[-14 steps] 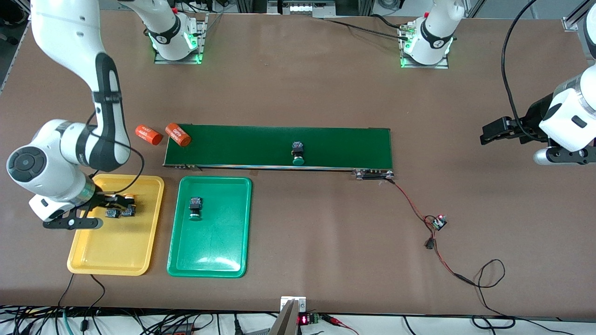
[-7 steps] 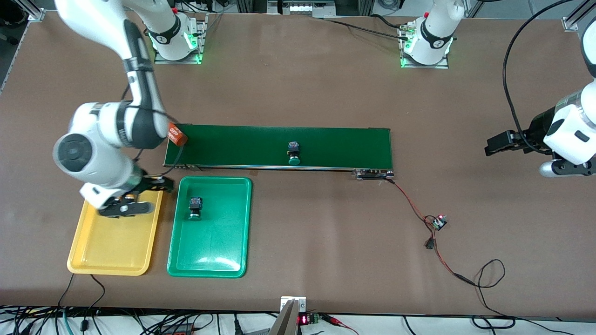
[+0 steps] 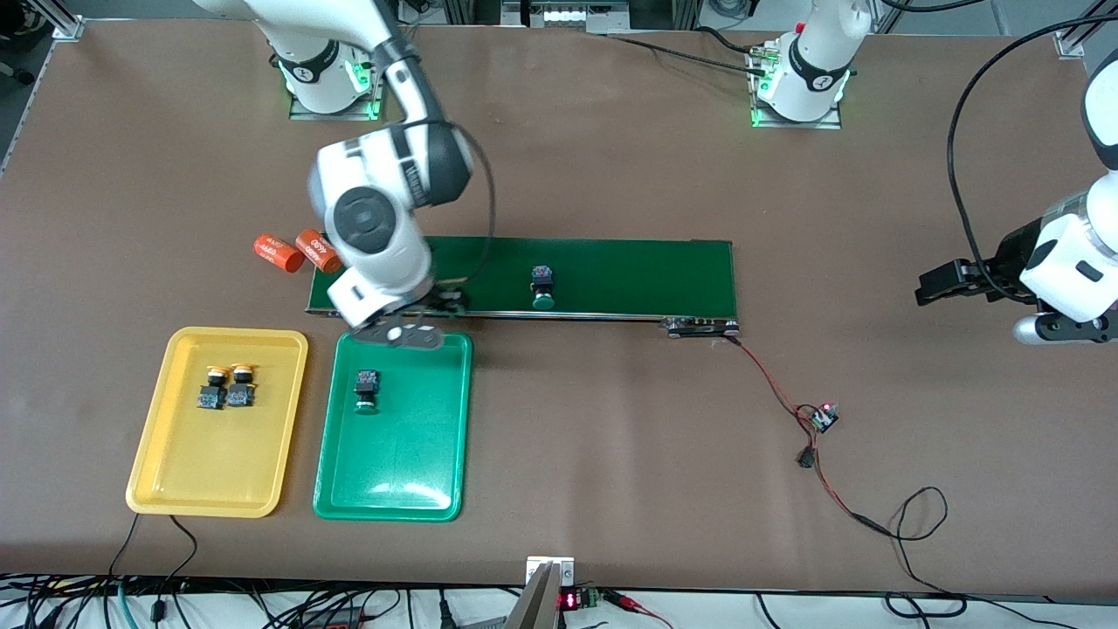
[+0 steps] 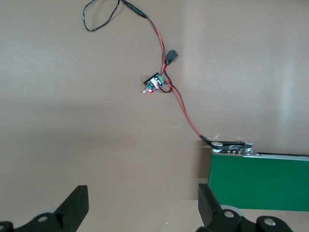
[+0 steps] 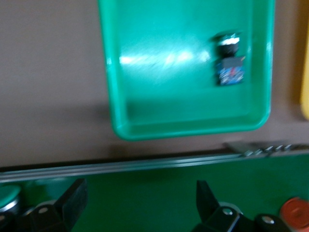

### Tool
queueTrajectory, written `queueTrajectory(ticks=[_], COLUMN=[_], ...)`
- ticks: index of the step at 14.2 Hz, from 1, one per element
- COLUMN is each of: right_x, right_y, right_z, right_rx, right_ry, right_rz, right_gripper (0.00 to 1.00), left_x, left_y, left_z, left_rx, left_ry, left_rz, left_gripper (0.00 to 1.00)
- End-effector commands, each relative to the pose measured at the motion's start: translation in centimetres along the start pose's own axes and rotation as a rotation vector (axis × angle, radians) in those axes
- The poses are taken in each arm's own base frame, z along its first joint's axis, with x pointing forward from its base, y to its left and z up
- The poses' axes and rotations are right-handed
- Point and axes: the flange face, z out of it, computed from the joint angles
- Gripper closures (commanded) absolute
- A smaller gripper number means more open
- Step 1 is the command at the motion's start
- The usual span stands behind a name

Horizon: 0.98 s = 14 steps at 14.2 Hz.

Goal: Sort buttons by color to trays
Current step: 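Move the right gripper to the green button on the belt and grasp it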

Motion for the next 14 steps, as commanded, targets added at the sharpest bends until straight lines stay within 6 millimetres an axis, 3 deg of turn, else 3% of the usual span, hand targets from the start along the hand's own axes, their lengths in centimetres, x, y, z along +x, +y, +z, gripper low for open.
queueTrajectory(ticks=[1,5,8,12,14], right_x=[-1.8,-5.0,-6.5,-7.2,-7.5], right_y=[-2.5,-6.6,-8.7,-10.2,-10.4], right_z=[0.3,1.1,3.1,5.6,6.4], right_rx=[0.001,0.022,0.075,0.067,0.055], right_ry=[0.009,0.006,-0.027,0.0,-0.004], right_rz=[-0.007,-0.074,-0.081,-0.105,-0.111], right_gripper=[0.0,0.0,0.0,0.0,0.05], left_x=[-0.2,-0.2,-0.2,0.2,0.4], left_y=[-0.7,-0.6,-0.6,-0.6,-1.0], left_z=[-0.2,0.0,0.1,1.0,1.3], left_rx=[0.033,0.065,0.074,0.08,0.079], left_ry=[0.01,0.002,-0.002,-0.009,-0.012], left_rz=[0.046,0.102,0.106,0.108,0.102], left_gripper=[0.0,0.0,0.0,0.0,0.0])
